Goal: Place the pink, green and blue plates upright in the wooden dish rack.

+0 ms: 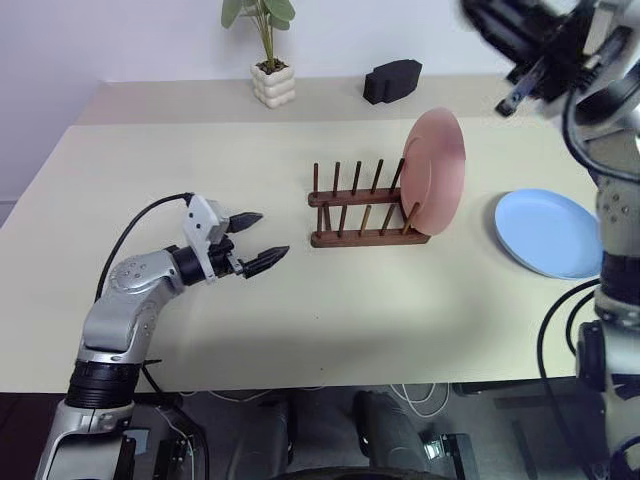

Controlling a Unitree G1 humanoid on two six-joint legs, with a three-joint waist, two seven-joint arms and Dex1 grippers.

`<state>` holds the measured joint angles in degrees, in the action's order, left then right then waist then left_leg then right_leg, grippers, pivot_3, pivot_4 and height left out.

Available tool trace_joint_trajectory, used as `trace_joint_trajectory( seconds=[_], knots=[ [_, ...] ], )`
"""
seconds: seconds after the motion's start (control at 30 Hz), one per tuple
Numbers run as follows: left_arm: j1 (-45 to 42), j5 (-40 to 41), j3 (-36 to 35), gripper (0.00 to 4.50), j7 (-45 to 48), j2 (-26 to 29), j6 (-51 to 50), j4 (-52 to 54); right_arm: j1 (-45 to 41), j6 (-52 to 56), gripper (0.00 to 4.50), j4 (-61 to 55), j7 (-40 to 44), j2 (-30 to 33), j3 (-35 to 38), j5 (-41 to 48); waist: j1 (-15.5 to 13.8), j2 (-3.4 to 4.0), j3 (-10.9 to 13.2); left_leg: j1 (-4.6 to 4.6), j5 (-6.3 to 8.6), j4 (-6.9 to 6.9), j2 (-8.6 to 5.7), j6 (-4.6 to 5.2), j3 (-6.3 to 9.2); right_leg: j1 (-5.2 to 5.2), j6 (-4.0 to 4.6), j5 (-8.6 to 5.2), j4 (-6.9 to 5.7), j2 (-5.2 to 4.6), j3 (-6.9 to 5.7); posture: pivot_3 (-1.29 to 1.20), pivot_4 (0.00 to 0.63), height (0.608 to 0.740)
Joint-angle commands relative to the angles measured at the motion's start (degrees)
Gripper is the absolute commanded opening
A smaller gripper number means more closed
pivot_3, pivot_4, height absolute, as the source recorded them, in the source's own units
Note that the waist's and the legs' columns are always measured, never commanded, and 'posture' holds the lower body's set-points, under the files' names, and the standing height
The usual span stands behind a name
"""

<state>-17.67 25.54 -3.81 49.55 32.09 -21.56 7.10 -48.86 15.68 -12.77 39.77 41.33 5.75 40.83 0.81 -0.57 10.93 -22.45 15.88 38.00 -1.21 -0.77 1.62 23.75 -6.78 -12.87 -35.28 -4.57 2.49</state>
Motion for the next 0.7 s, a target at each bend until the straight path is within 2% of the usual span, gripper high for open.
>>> trace_joint_trajectory(
  seconds=[0.03, 0.27, 0.7],
  knots=[
    [0.5, 0.3, -1.6, 4.5, -0.1, 0.5, 1.3, 1.1, 2.6, 11.4, 0.08, -6.4, -6.8, -4.0, 2.7, 12.8, -0.2, -0.05, 0.0, 0.0, 0.0, 0.02, 0.0, 0.0, 0.04, -0.03, 0.01, 0.0, 0.01, -0.02, -0.03, 0.0, 0.15, 0.74],
    [1.7, 0.6, -1.4, 4.5, -0.9, 0.1, 0.7, 2.6, 10.1, 20.7, 0.08, -7.7, -16.4, -10.0, 3.9, 18.5, -0.1, -0.07, 0.0, -0.06, 0.0, 0.03, -0.01, 0.0, 0.03, 0.04, 0.28, -0.08, 0.05, -0.16, -0.02, 0.0, 0.15, 0.74],
    [1.4, 0.6, -1.2, 4.5, -0.9, 0.3, 0.7, 2.2, 16.8, 26.6, 0.08, -8.4, -19.3, -11.8, 4.5, 19.2, 0.0, -0.08, 0.0, -0.31, -0.01, 0.02, -0.01, 0.0, -0.04, 0.34, 0.07, 0.03, -0.02, 0.07, -0.01, 0.0, 0.15, 0.74]
  ],
)
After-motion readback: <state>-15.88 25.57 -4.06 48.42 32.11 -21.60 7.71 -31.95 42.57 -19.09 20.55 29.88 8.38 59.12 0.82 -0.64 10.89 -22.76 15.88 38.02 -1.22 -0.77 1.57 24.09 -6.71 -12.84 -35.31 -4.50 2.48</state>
